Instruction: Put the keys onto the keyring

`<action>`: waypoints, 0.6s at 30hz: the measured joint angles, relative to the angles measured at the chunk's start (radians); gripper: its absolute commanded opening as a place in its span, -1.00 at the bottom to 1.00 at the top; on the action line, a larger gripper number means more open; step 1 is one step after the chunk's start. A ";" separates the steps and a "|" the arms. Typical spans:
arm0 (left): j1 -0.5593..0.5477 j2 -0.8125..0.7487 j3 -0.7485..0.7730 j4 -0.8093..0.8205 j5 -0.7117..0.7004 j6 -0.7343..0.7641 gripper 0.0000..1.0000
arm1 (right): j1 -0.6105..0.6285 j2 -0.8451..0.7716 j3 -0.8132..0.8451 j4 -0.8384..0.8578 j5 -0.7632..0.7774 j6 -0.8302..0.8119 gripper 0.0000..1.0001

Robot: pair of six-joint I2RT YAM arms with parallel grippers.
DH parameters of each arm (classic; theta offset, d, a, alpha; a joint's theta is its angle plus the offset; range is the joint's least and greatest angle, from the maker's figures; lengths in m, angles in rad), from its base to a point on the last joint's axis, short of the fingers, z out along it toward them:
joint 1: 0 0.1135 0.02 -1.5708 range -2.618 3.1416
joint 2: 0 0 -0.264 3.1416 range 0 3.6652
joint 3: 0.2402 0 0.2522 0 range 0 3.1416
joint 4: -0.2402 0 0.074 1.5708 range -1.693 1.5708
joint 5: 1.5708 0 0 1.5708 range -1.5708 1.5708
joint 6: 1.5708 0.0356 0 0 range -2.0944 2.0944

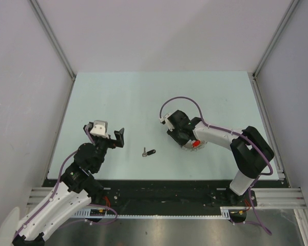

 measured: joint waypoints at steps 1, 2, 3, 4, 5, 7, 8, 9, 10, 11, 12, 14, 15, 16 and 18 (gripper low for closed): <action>0.000 0.000 0.000 0.000 0.000 0.000 1.00 | 0.002 0.000 0.000 0.003 -0.003 0.000 -0.35; 0.000 0.000 0.000 0.000 0.000 0.000 1.00 | 0.005 0.000 0.000 0.006 -0.010 0.003 -0.34; 0.000 0.000 0.000 0.000 0.000 0.000 1.00 | 0.011 0.000 0.000 0.009 -0.019 0.006 -0.35; 0.000 0.000 0.000 0.000 0.000 0.000 0.99 | 0.016 0.001 0.000 0.012 -0.027 0.011 -0.35; 0.000 0.000 0.000 0.000 0.000 0.000 1.00 | 0.020 0.003 0.000 0.014 -0.032 0.018 -0.35; 0.000 0.000 0.000 0.000 0.000 0.000 1.00 | 0.029 0.013 0.000 0.023 -0.045 0.032 -0.36; 0.000 0.000 0.000 0.000 0.000 0.000 1.00 | 0.033 0.020 0.000 0.027 -0.048 0.043 -0.36; 0.000 0.000 0.000 0.000 0.000 0.000 1.00 | 0.036 0.027 0.000 0.030 -0.051 0.050 -0.36; 0.000 0.000 0.000 0.000 0.000 0.000 1.00 | 0.039 0.035 0.000 0.032 -0.053 0.057 -0.36; 0.000 0.000 0.000 0.000 0.000 0.000 1.00 | 0.039 0.041 0.000 0.034 -0.053 0.063 -0.36; 0.000 0.000 0.000 0.000 0.000 0.000 1.00 | 0.040 0.048 0.000 0.035 -0.051 0.071 -0.36; 0.000 0.000 0.000 0.000 0.000 0.000 1.00 | 0.040 0.058 0.000 0.035 -0.044 0.079 -0.37; 0.000 0.000 0.000 0.000 0.000 0.000 1.00 | 0.040 0.062 0.000 0.035 -0.040 0.084 -0.37; 0.000 0.000 0.000 0.000 0.000 0.000 1.00 | 0.040 0.064 0.000 0.035 -0.035 0.087 -0.37; 0.000 0.000 0.000 0.000 0.000 0.000 1.00 | 0.040 0.064 0.000 0.035 -0.028 0.095 -0.38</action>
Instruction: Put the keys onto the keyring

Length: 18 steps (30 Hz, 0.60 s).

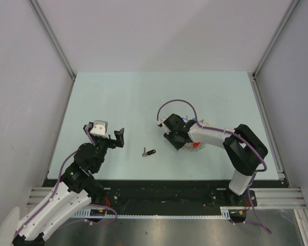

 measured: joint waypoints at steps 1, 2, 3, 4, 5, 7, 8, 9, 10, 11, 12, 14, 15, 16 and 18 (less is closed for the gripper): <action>0.000 0.000 0.000 0.000 0.000 0.000 1.00 | 0.000 0.000 0.000 0.000 0.003 0.004 -0.38; 0.000 0.000 0.000 0.000 0.000 0.000 1.00 | 0.000 0.000 0.000 0.000 0.006 0.007 -0.38; 0.000 0.000 0.000 0.000 0.000 0.000 1.00 | 0.000 0.001 0.000 0.000 0.010 0.011 -0.39; 0.000 0.000 0.000 0.000 0.000 0.000 1.00 | 0.000 0.002 0.000 0.000 0.013 0.015 -0.39; 0.000 0.000 0.000 0.000 0.000 0.000 1.00 | 0.000 0.002 0.000 0.000 0.017 0.019 -0.39; 0.000 0.000 0.000 0.000 0.000 0.000 1.00 | 0.000 0.002 0.000 0.000 0.029 0.026 -0.39; 0.000 0.000 0.000 0.000 0.000 0.000 1.00 | 0.000 0.002 0.000 0.000 0.037 0.030 -0.39; 0.000 0.000 0.000 0.000 0.000 0.000 1.00 | 0.000 0.002 0.000 0.000 0.042 0.034 -0.40; 0.000 0.000 0.000 0.000 0.000 0.000 1.00 | 0.000 0.002 0.000 0.000 0.048 0.043 -0.41; 0.000 0.000 0.000 0.000 0.000 0.000 1.00 | 0.000 0.002 0.000 0.000 0.051 0.049 -0.41; 0.000 0.000 0.000 0.000 0.000 0.000 1.00 | -0.002 0.002 0.000 0.002 0.055 0.059 -0.41; 0.000 0.000 0.000 0.000 0.000 0.000 1.00 | -0.003 0.002 -0.006 0.019 0.054 0.082 -0.42; 0.000 0.000 0.000 0.000 0.000 0.000 1.00 | -0.005 0.001 -0.012 0.031 0.054 0.094 -0.42; 0.000 0.000 0.000 0.000 0.000 0.000 1.00 | -0.006 -0.002 -0.022 0.047 0.053 0.111 -0.43; 0.000 0.000 0.000 0.000 0.000 0.000 1.00 | -0.007 -0.016 -0.047 0.077 0.049 0.145 -0.43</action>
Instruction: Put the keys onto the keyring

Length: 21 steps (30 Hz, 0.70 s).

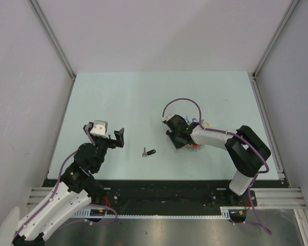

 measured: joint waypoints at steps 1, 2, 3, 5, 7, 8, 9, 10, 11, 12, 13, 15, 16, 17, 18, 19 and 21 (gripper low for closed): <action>0.000 0.000 0.000 0.000 0.000 0.000 1.00 | 0.000 -0.010 -0.014 0.015 -0.001 0.019 -0.44; 0.000 0.000 0.000 0.000 0.000 0.000 1.00 | -0.002 -0.018 -0.026 0.028 -0.002 0.037 -0.44; 0.000 0.000 0.000 0.000 0.000 0.000 1.00 | -0.003 -0.024 -0.039 0.042 -0.001 0.056 -0.44; 0.000 0.000 0.000 0.000 0.001 0.000 1.00 | -0.003 -0.035 -0.058 0.066 0.007 0.091 -0.44; 0.000 0.000 0.000 0.000 0.002 0.000 1.00 | -0.003 -0.041 -0.070 0.083 0.018 0.118 -0.44; 0.000 0.000 0.000 0.000 0.002 0.000 1.00 | -0.002 -0.044 -0.076 0.090 0.024 0.130 -0.44; 0.000 0.000 0.000 0.000 0.002 0.000 1.00 | -0.001 -0.046 -0.082 0.100 0.033 0.145 -0.44; 0.000 0.000 0.000 0.000 0.003 0.000 1.00 | 0.001 -0.047 -0.085 0.106 0.040 0.154 -0.45; 0.000 0.000 0.000 0.000 0.003 0.000 1.00 | 0.003 -0.048 -0.088 0.113 0.047 0.161 -0.45; 0.000 0.000 0.000 0.000 0.003 0.000 1.00 | 0.005 -0.048 -0.090 0.119 0.056 0.171 -0.45; 0.000 0.000 0.000 0.000 0.003 0.000 1.00 | 0.006 -0.048 -0.092 0.126 0.066 0.179 -0.46; 0.000 0.000 0.000 0.000 0.003 0.000 1.00 | 0.010 -0.048 -0.098 0.141 0.081 0.192 -0.50; 0.000 0.000 0.000 0.000 0.003 0.000 1.00 | 0.012 -0.048 -0.101 0.150 0.089 0.201 -0.51; 0.000 0.000 0.000 0.000 0.003 0.000 1.00 | 0.013 -0.047 -0.104 0.158 0.095 0.205 -0.56; 0.000 0.000 0.000 0.000 0.003 0.000 1.00 | 0.014 -0.047 -0.106 0.166 0.101 0.211 -0.60; 0.000 0.000 0.000 0.000 0.003 0.000 1.00 | 0.014 -0.047 -0.108 0.173 0.105 0.216 -0.66; 0.000 -0.002 0.000 0.000 0.003 0.000 1.00 | 0.014 -0.047 -0.114 0.188 0.111 0.224 -0.81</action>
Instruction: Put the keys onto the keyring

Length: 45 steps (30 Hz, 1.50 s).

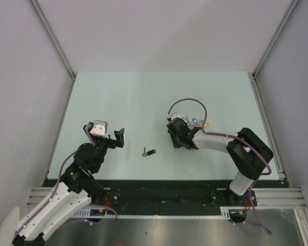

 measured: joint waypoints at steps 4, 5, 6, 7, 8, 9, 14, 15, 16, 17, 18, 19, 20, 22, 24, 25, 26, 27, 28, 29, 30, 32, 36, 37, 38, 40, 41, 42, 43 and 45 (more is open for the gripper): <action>0.000 0.000 0.000 0.000 0.000 0.000 1.00 | 0.000 -0.005 -0.010 0.020 0.003 0.000 -1.00; 0.000 0.000 0.000 0.000 0.001 0.000 1.00 | 0.000 -0.010 -0.016 0.024 0.002 -0.001 -1.00; 0.000 0.000 0.000 0.000 0.003 0.000 1.00 | 0.000 -0.012 -0.018 0.024 0.000 -0.002 -1.00; 0.000 0.000 0.000 0.000 0.005 0.000 1.00 | 0.000 -0.017 -0.021 0.026 -0.003 -0.006 -1.00; 0.000 0.000 0.000 0.000 0.006 0.000 1.00 | 0.000 -0.025 -0.026 0.024 -0.011 -0.014 -1.00; 0.000 0.000 0.000 0.000 0.008 0.000 1.00 | -0.002 -0.036 -0.031 0.017 -0.022 -0.020 -1.00; 0.000 0.000 0.000 0.001 0.046 0.004 1.00 | -0.027 -0.142 -0.050 -0.034 -0.115 -0.081 -1.00; 0.000 0.000 0.000 0.002 0.061 0.010 1.00 | -0.041 -0.169 -0.050 -0.040 -0.139 -0.097 -1.00; 0.000 0.001 0.000 0.005 0.080 0.017 1.00 | -0.058 -0.196 -0.050 -0.050 -0.167 -0.109 -1.00; 0.000 0.003 0.000 0.008 0.097 0.019 1.00 | -0.079 -0.226 -0.050 -0.060 -0.193 -0.125 -1.00; 0.000 0.005 0.000 0.012 0.122 0.025 1.00 | -0.098 -0.255 -0.050 -0.068 -0.222 -0.140 -1.00; 0.000 0.011 0.000 0.018 0.152 0.029 0.99 | -0.118 -0.282 -0.050 -0.076 -0.250 -0.155 -1.00; 0.000 0.021 0.000 0.027 0.185 0.034 1.00 | -0.139 -0.308 -0.050 -0.081 -0.278 -0.171 -1.00; 0.000 0.047 0.000 0.041 0.250 0.043 1.00 | -0.180 -0.351 -0.050 -0.089 -0.340 -0.201 -1.00; 0.000 0.090 0.004 0.069 0.338 0.051 1.00 | -0.216 -0.383 -0.050 -0.097 -0.399 -0.229 -1.00; 0.000 0.108 0.007 0.077 0.373 0.052 1.00 | -0.229 -0.393 -0.050 -0.100 -0.423 -0.240 -1.00; 0.000 0.133 0.012 0.087 0.419 0.053 1.00 | -0.243 -0.403 -0.050 -0.104 -0.453 -0.251 -1.00; 0.000 0.158 0.020 0.099 0.463 0.053 1.00 | -0.257 -0.413 -0.050 -0.108 -0.486 -0.261 -1.00; 0.000 0.181 0.028 0.113 0.501 0.054 1.00 | -0.269 -0.421 -0.050 -0.110 -0.516 -0.272 -1.00; 0.000 0.204 0.037 0.123 0.535 0.056 1.00 | -0.281 -0.428 -0.050 -0.111 -0.545 -0.283 -1.00; 0.000 0.235 0.048 0.138 0.578 0.061 1.00 | -0.295 -0.435 -0.050 -0.111 -0.581 -0.294 -1.00; 0.000 0.290 0.069 0.169 0.645 0.072 1.00 | -0.312 -0.442 -0.050 -0.110 -0.628 -0.309 -1.00; 0.000 0.400 0.103 0.211 0.766 0.116 1.00 | -0.340 -0.444 -0.050 -0.113 -0.720 -0.339 -1.00; 0.000 0.421 0.109 0.218 0.789 0.129 1.00 | -0.344 -0.444 -0.050 -0.114 -0.742 -0.347 -1.00; 0.000 0.443 0.116 0.225 0.814 0.146 1.00 | -0.347 -0.444 -0.050 -0.114 -0.763 -0.356 -1.00; 0.000 0.492 0.135 0.234 0.865 0.188 1.00 | -0.353 -0.444 -0.050 -0.117 -0.803 -0.371 -1.00; 0.000 0.513 0.144 0.235 0.885 0.212 1.00 | -0.357 -0.444 -0.050 -0.116 -0.822 -0.377 -1.00; 0.000 0.528 0.151 0.235 0.898 0.228 1.00 | -0.360 -0.444 -0.050 -0.117 -0.838 -0.382 -1.00; 0.000 0.545 0.159 0.233 0.919 0.246 1.00 | -0.364 -0.444 -0.050 -0.117 -0.858 -0.389 -1.00; 0.000 0.583 0.182 0.233 0.959 0.286 0.97 | -0.371 -0.444 -0.050 -0.116 -0.882 -0.395 -1.00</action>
